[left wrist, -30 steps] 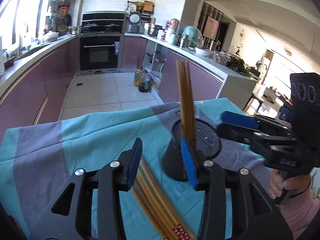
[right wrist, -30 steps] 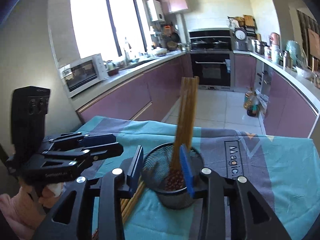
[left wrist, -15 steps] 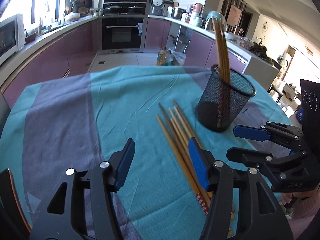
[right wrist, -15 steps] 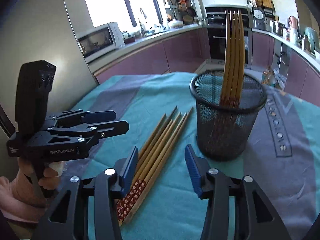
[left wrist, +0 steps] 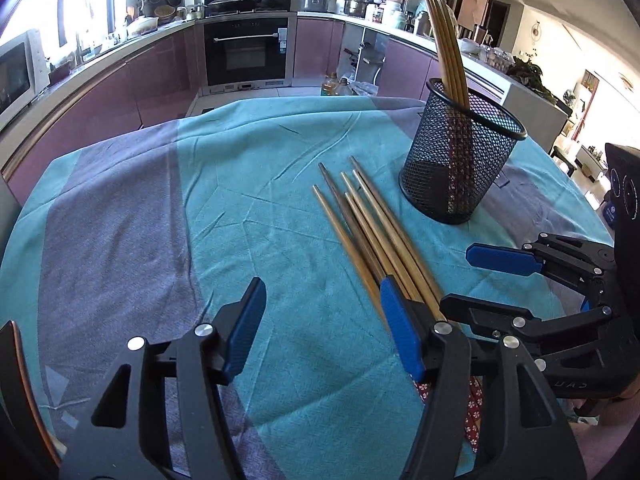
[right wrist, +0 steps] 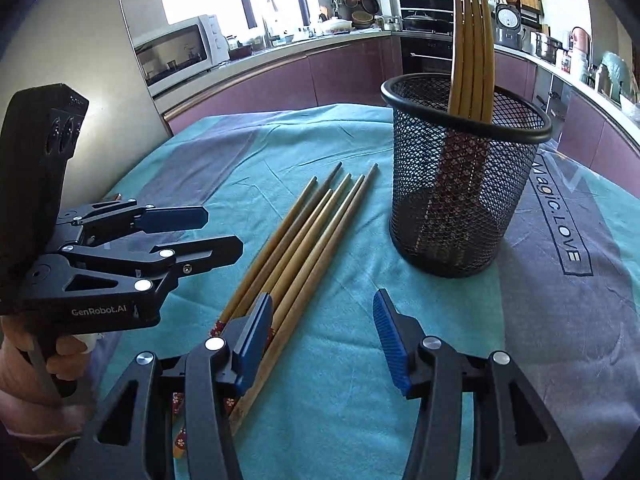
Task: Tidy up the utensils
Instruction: 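Move both tools back over the remaining chopsticks on the cloth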
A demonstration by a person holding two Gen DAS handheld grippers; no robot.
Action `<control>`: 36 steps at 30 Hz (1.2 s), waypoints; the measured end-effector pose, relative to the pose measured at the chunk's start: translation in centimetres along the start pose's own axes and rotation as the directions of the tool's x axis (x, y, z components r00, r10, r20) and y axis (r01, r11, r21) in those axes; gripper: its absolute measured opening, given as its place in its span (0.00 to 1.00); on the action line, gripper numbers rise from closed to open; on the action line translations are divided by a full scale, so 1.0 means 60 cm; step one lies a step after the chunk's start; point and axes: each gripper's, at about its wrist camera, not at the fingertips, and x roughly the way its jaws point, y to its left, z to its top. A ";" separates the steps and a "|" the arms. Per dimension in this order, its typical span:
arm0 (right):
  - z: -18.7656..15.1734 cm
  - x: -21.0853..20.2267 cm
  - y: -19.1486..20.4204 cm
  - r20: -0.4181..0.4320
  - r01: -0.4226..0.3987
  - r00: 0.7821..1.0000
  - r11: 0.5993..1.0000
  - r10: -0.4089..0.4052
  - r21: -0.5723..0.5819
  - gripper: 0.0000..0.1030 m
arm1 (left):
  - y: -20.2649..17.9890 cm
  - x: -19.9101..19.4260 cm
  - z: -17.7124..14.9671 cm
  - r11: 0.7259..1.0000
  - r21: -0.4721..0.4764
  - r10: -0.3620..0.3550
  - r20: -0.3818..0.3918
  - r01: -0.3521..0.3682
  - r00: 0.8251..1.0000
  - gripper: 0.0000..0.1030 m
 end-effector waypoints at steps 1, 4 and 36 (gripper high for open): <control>0.000 0.000 0.000 -0.001 0.005 1.000 1.000 -0.005 -0.002 0.48 | -0.001 0.001 -0.001 1.000 0.003 -0.002 -0.003 0.002 1.000 0.57; -0.001 0.001 0.003 -0.006 0.015 1.000 1.000 -0.015 -0.013 0.48 | -0.005 0.007 -0.001 1.000 0.010 0.000 -0.011 0.000 1.000 0.57; 0.016 0.018 -0.002 -0.040 0.055 0.998 0.998 -0.056 -0.027 0.36 | -0.009 0.045 0.012 0.997 0.071 0.020 -0.063 -0.015 0.998 0.43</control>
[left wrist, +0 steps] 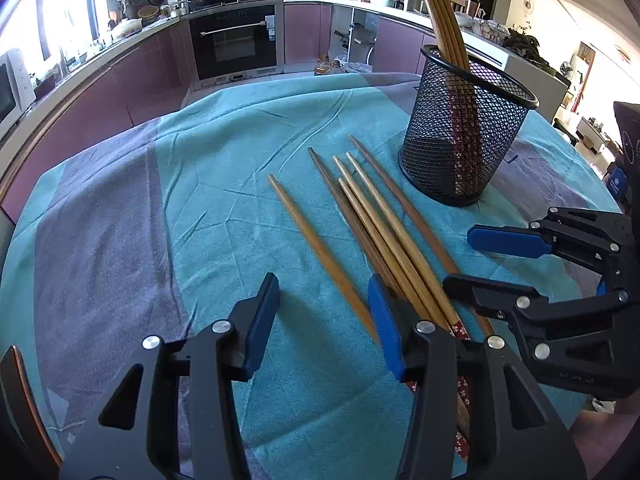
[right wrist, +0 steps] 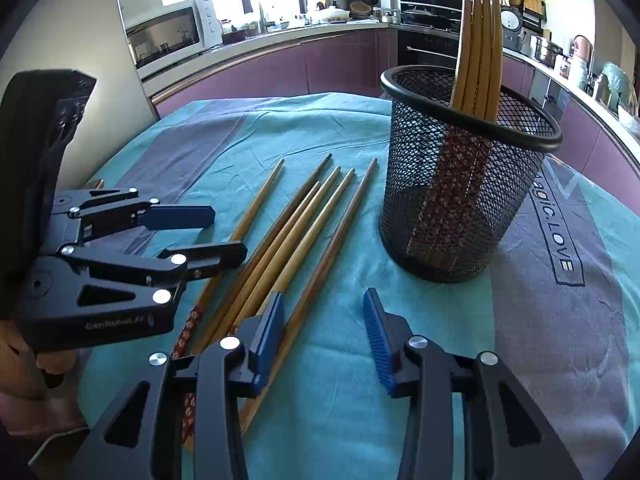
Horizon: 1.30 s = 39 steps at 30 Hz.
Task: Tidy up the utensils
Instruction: 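Move both tools back over the remaining chopsticks on the cloth, then close the left tool on one chopstick while the right tool grasps another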
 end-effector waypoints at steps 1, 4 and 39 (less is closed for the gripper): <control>0.002 0.001 0.000 0.000 0.000 1.000 1.000 0.000 0.001 0.35 | 0.002 0.000 0.000 1.000 -0.001 -0.001 0.001 0.001 1.000 0.41; 0.004 0.003 -0.001 0.002 -0.002 1.000 1.000 0.002 0.007 0.30 | 0.007 0.003 0.004 1.000 -0.009 -0.004 0.002 0.004 1.000 0.36; -0.007 -0.023 -0.017 0.040 -0.145 0.989 0.985 0.142 0.095 0.06 | 0.002 -0.032 -0.009 0.995 -0.051 -0.085 0.033 0.087 0.996 0.08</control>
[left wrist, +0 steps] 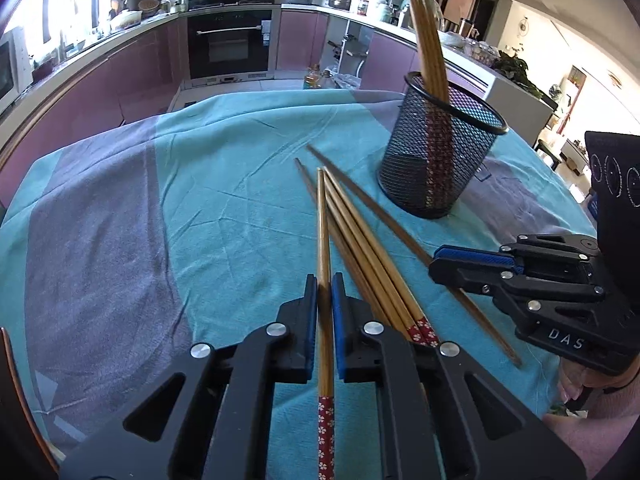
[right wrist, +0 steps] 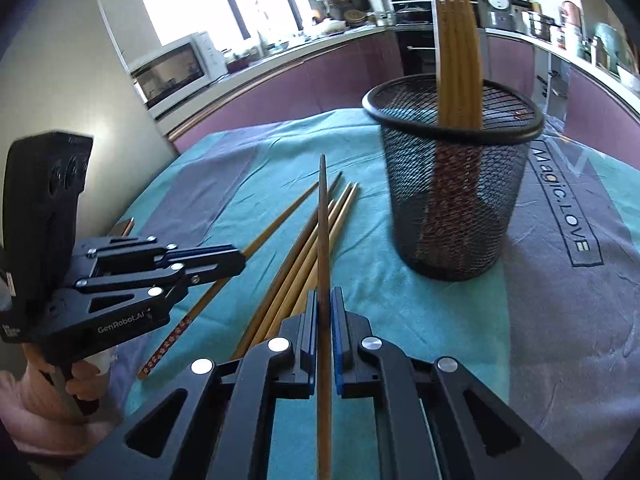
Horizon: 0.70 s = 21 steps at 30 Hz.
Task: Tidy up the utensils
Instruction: 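Close the left tool on one chopstick while the right tool grasps another, then lift the left tool's chopstick upright over the mesh cup while the right tool lifts its own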
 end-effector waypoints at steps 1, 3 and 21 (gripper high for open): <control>-0.001 0.002 0.001 -0.009 -0.002 1.000 1.000 0.002 -0.004 0.06 | -0.001 0.001 -0.002 1.000 0.004 -0.005 -0.005 0.005 1.000 0.08; -0.004 0.006 0.002 -0.027 -0.001 1.000 1.000 0.001 -0.012 0.06 | -0.004 0.007 -0.008 1.000 0.010 -0.007 -0.018 0.007 1.000 0.08; 0.025 0.038 -0.001 -0.057 0.009 0.998 0.999 -0.011 -0.035 0.07 | 0.011 0.044 0.015 0.999 0.009 -0.053 -0.069 0.054 0.996 0.10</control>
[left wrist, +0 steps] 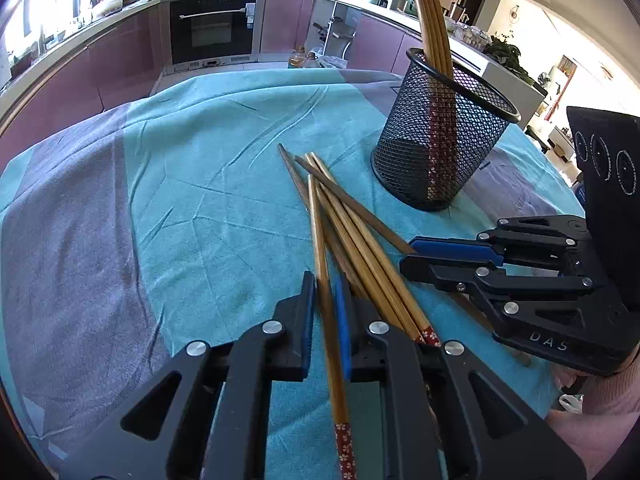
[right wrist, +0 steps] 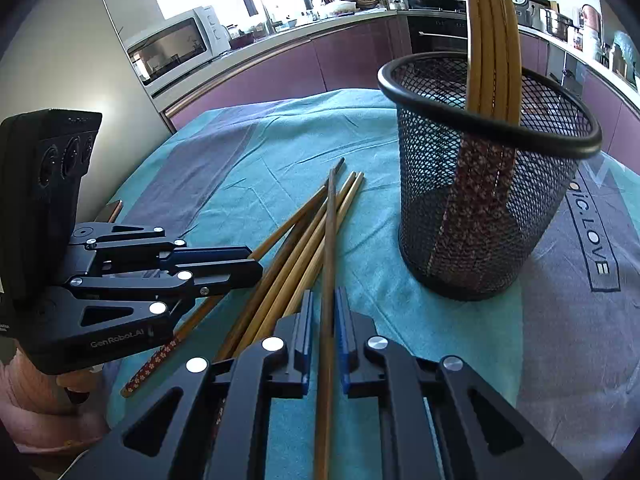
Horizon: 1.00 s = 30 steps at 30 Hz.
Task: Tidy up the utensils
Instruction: 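Lift the left tool's chopstick upright over the mesh cup while the right tool lifts its own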
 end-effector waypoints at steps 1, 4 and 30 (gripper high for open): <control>0.000 -0.002 -0.001 0.005 -0.001 1.000 1.000 0.001 0.000 0.06 | -0.001 0.000 0.001 1.000 -0.003 0.007 0.001 -0.007 1.000 0.09; -0.003 -0.017 0.001 0.029 -0.009 1.000 1.000 0.009 -0.004 0.06 | 0.001 -0.005 -0.001 1.000 -0.016 0.005 0.006 -0.005 1.000 0.08; 0.038 -0.206 -0.033 0.343 -0.024 0.939 1.000 0.027 -0.014 0.06 | -0.026 -0.218 0.063 0.982 0.064 -0.188 0.281 0.177 0.941 0.07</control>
